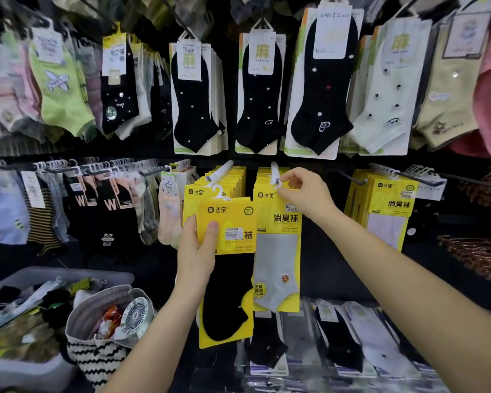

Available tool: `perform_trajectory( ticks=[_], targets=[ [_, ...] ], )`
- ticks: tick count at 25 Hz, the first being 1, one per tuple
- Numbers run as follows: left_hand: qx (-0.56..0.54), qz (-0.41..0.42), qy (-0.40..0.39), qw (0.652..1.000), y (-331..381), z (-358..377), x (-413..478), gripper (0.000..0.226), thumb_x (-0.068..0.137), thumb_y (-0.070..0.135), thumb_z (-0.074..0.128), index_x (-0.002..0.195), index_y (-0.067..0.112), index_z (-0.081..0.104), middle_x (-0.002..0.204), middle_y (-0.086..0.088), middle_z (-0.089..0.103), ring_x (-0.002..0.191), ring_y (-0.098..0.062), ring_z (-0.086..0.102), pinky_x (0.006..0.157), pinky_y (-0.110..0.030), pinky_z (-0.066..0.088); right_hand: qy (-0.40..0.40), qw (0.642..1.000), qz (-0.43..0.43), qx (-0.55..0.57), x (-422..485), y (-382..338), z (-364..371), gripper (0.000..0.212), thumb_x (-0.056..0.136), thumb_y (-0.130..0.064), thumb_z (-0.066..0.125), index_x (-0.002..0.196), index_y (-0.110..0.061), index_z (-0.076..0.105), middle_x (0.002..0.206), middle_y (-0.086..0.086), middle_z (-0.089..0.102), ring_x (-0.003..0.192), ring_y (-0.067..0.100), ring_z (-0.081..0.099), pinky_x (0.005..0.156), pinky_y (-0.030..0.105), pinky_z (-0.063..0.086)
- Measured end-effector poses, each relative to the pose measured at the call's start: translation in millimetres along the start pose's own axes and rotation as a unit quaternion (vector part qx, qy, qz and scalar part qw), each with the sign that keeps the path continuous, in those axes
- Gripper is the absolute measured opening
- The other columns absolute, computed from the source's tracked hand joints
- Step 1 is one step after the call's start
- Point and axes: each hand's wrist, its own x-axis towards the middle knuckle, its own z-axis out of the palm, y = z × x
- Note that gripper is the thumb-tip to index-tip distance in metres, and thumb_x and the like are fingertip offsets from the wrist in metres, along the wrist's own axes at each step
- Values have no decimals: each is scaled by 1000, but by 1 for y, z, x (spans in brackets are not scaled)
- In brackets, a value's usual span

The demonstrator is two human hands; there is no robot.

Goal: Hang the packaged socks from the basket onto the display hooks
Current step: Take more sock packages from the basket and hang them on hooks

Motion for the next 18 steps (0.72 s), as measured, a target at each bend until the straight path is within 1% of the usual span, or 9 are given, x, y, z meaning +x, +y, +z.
perform_trajectory(
  ticks=[2, 4, 6, 8, 10, 13, 14, 16, 18],
  targets=[
    [-8, -23, -3, 1000, -1, 10, 3, 15, 97, 16, 46, 108, 17, 56, 104, 11, 66, 98, -16, 63, 87, -45, 52, -9, 1000, 4, -20, -2, 2, 0, 14, 81, -27, 67, 92, -24, 59, 97, -5, 54, 91, 10, 50, 80, 29, 45],
    [-25, -37, -13, 999, 0, 21, 2, 12, 97, 18, 47, 103, 25, 55, 105, 2, 65, 100, -16, 62, 86, -41, 51, 2, 999, -2, -37, -5, 1, -2, 16, 83, -28, 66, 95, -22, 59, 100, -3, 55, 96, 13, 52, 86, 34, 46],
    [-30, -42, -25, 998, 2, 29, 2, 13, 96, 20, 49, 101, 31, 54, 108, 2, 65, 102, -16, 62, 87, -37, 51, 49, 998, -38, -25, -11, -1, -5, 11, 87, -29, 60, 93, -20, 61, 95, -4, 57, 92, 13, 53, 82, 33, 46],
    [-23, -31, -34, 999, 2, 35, 3, 13, 95, 21, 51, 98, 32, 55, 103, 9, 66, 97, -7, 63, 82, -27, 52, 66, 994, -84, 15, -19, -6, -9, 18, 91, -34, 53, 81, -22, 61, 78, -11, 56, 75, 3, 51, 69, 22, 42],
    [-8, -24, -36, 999, 1, 41, 4, 10, 92, 22, 56, 95, 31, 57, 96, 11, 66, 89, -1, 62, 74, -20, 51, 0, 994, -106, 8, -27, -12, -12, 19, 90, -38, 55, 79, -25, 64, 72, -15, 56, 70, 2, 51, 62, 15, 38],
    [-6, -42, -31, 999, -2, 49, 2, 9, 88, 24, 62, 95, 27, 59, 98, 6, 65, 90, -8, 63, 74, -25, 53, -91, 992, -87, 28, -29, -14, -19, 8, 86, -29, 64, 83, -25, 70, 83, -13, 63, 80, 13, 56, 72, 26, 47],
    [-6, -47, -28, 998, -3, 51, 1, 10, 87, 24, 64, 94, 28, 58, 97, 8, 65, 89, -7, 63, 72, -21, 53, -99, 991, -84, 34, -30, -14, -22, 6, 85, -26, 65, 81, -26, 70, 82, -14, 63, 80, 13, 56, 73, 27, 47],
    [0, -59, -22, 998, -5, 53, 0, 14, 84, 24, 67, 93, 30, 57, 93, 12, 64, 84, 0, 61, 65, -13, 51, -98, 990, -100, -9, -31, -12, -24, 9, 85, -24, 65, 77, -29, 66, 79, -17, 58, 77, 7, 52, 68, 21, 44],
    [3, -71, -23, 997, -6, 54, 0, 17, 83, 24, 68, 96, 27, 57, 94, 13, 63, 83, 1, 61, 62, -10, 49, -101, 988, -103, -51, -30, -14, -23, 12, 89, -23, 59, 78, -26, 61, 79, -15, 56, 77, 6, 53, 65, 18, 42]
  ],
)
